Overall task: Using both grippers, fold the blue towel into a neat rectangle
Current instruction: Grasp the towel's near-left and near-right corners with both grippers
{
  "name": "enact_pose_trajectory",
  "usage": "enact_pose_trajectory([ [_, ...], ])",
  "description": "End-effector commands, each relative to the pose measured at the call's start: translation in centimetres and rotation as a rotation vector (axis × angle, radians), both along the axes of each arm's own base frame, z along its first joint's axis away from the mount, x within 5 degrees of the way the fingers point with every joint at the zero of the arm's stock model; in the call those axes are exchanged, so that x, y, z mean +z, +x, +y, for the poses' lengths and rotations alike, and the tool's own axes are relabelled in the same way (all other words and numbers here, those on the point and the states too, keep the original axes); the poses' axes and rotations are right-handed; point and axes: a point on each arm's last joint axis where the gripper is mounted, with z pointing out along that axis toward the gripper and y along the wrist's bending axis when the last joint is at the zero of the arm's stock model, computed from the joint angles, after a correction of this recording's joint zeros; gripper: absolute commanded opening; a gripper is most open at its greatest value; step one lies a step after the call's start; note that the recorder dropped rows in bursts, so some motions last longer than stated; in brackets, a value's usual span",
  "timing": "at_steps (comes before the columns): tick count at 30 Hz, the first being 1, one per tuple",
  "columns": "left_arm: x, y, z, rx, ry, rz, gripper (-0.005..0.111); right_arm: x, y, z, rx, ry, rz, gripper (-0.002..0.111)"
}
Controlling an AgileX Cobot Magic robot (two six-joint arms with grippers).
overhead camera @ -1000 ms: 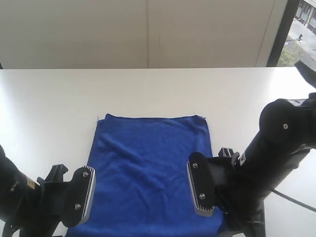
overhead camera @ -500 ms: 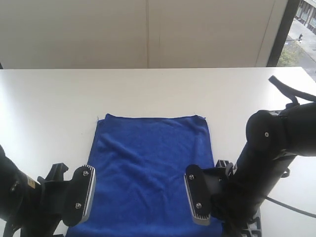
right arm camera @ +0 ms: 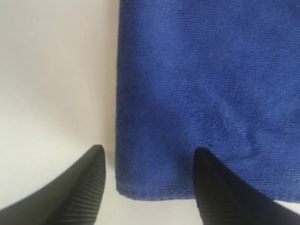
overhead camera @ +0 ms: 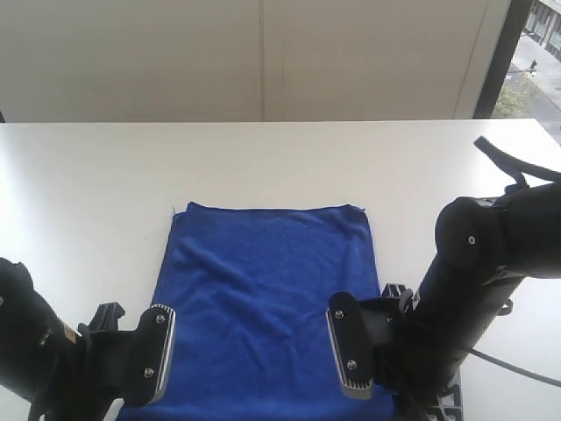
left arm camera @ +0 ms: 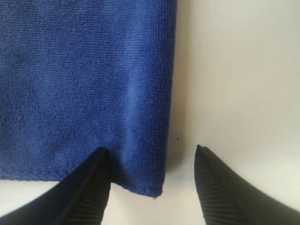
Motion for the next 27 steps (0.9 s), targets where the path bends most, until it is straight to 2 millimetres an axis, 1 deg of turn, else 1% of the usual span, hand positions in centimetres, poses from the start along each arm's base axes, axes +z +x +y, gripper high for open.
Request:
enact_pose_trajectory([
  [1,-0.47,-0.13,0.11,0.004,0.011,0.021,0.059,-0.09,-0.06,0.06,0.016,0.000,-0.004,0.053],
  [11,-0.46,-0.05,0.10,0.007,0.009,0.013,0.059,-0.09,-0.02,0.06,0.022,0.001,-0.010,0.053],
  [17,-0.44,0.06,0.07,0.010,0.005,0.001,0.052,-0.09,-0.02,0.06,0.022,0.001,-0.010,0.053],
  [27,-0.43,0.11,0.06,0.012,0.004,-0.005,0.052,-0.07,-0.70,0.20,0.048,-0.005,0.052,0.053],
])
